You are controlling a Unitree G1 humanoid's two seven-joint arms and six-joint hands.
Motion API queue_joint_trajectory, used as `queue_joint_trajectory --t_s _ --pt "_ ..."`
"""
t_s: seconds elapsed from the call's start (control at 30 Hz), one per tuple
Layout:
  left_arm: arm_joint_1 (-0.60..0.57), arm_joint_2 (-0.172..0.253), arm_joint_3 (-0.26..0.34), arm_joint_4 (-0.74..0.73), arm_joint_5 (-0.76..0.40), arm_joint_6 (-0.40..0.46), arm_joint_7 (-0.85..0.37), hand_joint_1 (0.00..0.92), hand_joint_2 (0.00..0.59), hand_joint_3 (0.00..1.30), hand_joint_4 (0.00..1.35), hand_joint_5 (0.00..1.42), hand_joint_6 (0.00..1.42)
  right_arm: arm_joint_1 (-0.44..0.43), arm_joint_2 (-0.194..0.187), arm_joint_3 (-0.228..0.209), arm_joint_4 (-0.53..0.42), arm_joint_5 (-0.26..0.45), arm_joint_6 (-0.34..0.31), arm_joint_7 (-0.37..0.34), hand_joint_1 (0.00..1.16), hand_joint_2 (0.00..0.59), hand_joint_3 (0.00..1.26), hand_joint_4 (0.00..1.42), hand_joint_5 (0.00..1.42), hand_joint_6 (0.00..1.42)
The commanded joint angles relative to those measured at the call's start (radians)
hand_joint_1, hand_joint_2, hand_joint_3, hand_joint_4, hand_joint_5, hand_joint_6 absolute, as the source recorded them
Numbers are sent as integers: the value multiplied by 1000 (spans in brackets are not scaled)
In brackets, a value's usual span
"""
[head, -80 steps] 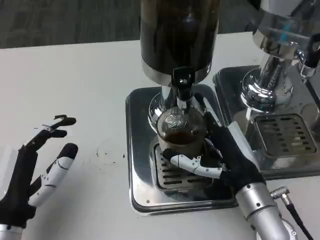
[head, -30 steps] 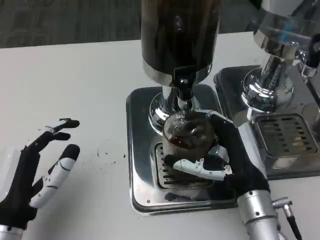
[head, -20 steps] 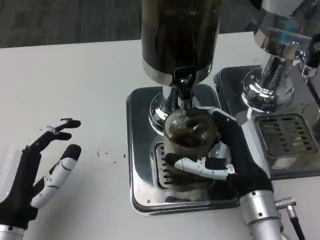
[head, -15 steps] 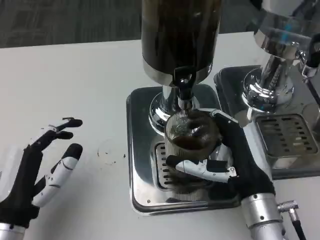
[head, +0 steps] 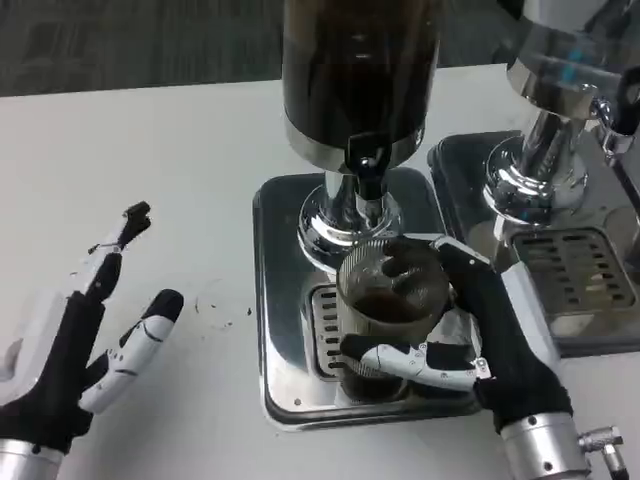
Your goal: Grasp the cup under the faucet to collect the drink, then remove the cup.
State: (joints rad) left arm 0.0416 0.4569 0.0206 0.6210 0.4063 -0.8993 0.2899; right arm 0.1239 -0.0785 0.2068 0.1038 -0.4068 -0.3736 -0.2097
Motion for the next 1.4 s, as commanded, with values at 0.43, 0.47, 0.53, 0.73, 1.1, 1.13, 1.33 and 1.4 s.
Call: queue_joint_trajectory --t_s 0.43,0.47,0.53,0.73,1.1,1.13,1.33,1.4 --pt "91 104 -38 -269 184 138 -45 0 217 0 0 0 0 98 -39 -17 -271 69 34 132 1053 106 637 697 749 974" --pt "111 113 -36 -308 204 145 -44 0 216 0 0 0 0 104 -42 -19 -284 75 37 141 1052 106 638 697 749 974" --pt "143 122 -34 -370 231 165 -46 0 213 0 0 0 0 113 -50 -18 -317 84 44 163 1043 104 638 697 750 987" --pt "256 149 -15 -512 277 205 -49 0 184 0 0 0 0 150 -70 -21 -386 129 55 233 1034 103 641 707 751 992" --pt "423 126 4 -672 289 345 -106 0 174 0 0 0 0 172 -115 -32 -483 173 99 335 1024 107 646 707 759 995" --pt "431 121 2 -681 290 357 -111 0 173 0 0 0 0 173 -118 -32 -491 169 101 337 1023 107 646 707 759 996" --pt "454 96 -14 -723 297 405 -120 0 168 0 0 0 0 182 -122 -25 -517 160 116 345 1017 109 646 707 760 996" --pt "461 91 -14 -735 302 412 -115 0 167 0 0 0 0 186 -122 -26 -520 163 120 348 1016 109 646 707 760 996"
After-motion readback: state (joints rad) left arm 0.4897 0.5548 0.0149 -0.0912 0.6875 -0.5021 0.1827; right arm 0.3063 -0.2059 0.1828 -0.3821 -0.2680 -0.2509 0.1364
